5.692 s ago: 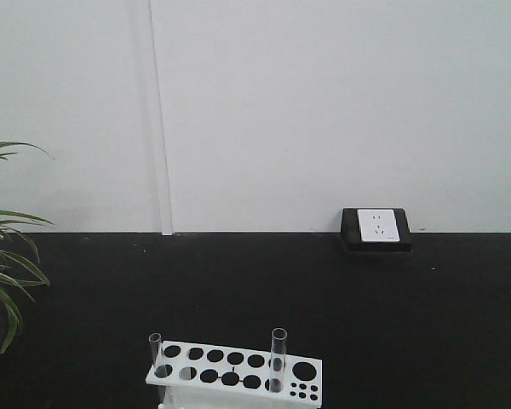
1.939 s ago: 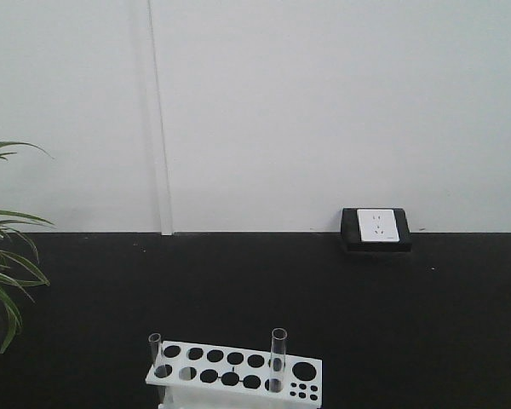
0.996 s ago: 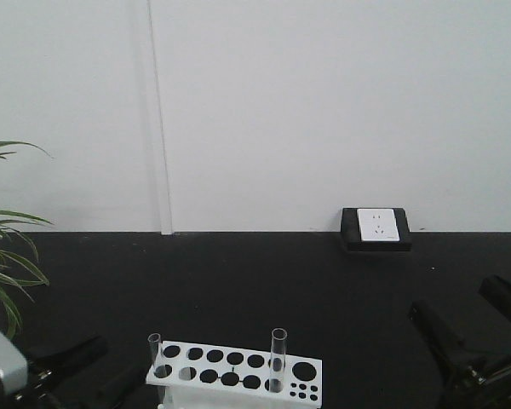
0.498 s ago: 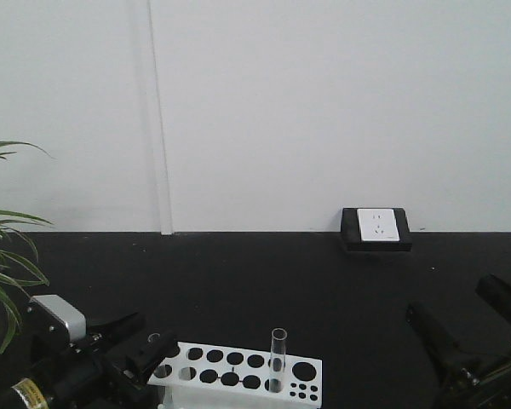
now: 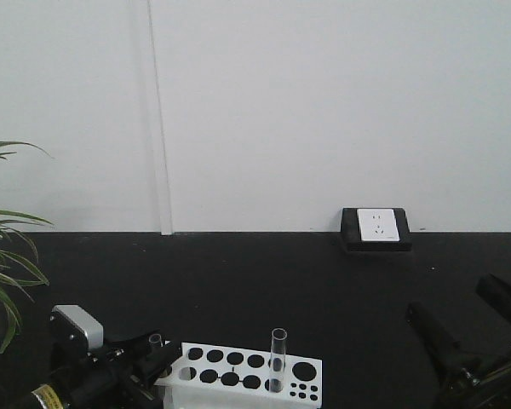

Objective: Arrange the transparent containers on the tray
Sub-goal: 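Close the left gripper on the test tube and lift it from the rack, then move the right gripper down to the remaining clear test tube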

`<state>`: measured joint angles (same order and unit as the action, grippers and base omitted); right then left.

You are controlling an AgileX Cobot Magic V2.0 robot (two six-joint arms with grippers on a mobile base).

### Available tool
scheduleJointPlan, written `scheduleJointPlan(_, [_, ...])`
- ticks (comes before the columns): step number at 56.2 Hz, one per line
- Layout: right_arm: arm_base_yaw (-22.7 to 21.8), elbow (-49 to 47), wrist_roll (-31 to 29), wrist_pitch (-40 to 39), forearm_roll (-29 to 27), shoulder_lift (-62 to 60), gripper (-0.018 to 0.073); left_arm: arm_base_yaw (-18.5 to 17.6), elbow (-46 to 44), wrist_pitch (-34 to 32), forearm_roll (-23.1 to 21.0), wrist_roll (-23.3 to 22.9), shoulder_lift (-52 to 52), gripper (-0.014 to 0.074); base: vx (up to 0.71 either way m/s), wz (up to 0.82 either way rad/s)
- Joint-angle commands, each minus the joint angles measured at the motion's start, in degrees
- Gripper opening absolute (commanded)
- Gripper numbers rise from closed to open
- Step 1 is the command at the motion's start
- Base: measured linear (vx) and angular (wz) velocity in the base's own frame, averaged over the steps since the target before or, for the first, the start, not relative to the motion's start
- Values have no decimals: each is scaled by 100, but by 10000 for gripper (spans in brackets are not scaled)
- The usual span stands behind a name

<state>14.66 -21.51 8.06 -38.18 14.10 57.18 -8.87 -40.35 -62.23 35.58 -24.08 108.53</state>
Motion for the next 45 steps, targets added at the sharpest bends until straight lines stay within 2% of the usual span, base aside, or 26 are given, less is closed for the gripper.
scheduleJointPlan(1, [12, -157, -61, -486, -29, -33, 578, -38, -131, -737, -164, -26, -235, 162, 0, 0])
scheduleJointPlan(8, [12, -157, -61, -480, -29, -33, 578, -33, -131, -862, -164, -47, -291, -11, 0, 0])
scheduleJointPlan(16, [12, -157, -61, -481, -29, -33, 578, -33, -131, -801, -202, -357, -577, -7, 0, 0])
scheduleJointPlan(22, [12, -157, -61, -467, -29, -33, 578, -33, -157, -508, -320, -491, -1009, -5, 0, 0])
scheduleJointPlan(30, [12, -157, -61, -393, -29, -33, 578, -33, -439, 386, -231, -626, -1779, -5, 0, 0])
scheduleJointPlan(37, [12, -157, -61, -294, -29, -33, 578, -33, -908, 1469, 148, -658, -2473, -5, 0, 0])
scheduleJointPlan(39, [12, -157, -61, -255, -10, -33, 578, -33, -1094, 1785, 344, -780, -2675, -5, 0, 0])
scheduleJointPlan(40, [12, -157, -61, -109, 10, 5, 578, -33, -1497, 2595, 797, -1592, -3035, -5, 0, 0])
scheduleJointPlan(45, [12, -157, -51, 32, 169, 107, 578, -33, -1716, 2822, 1359, -2350, -3271, -5, 0, 0])
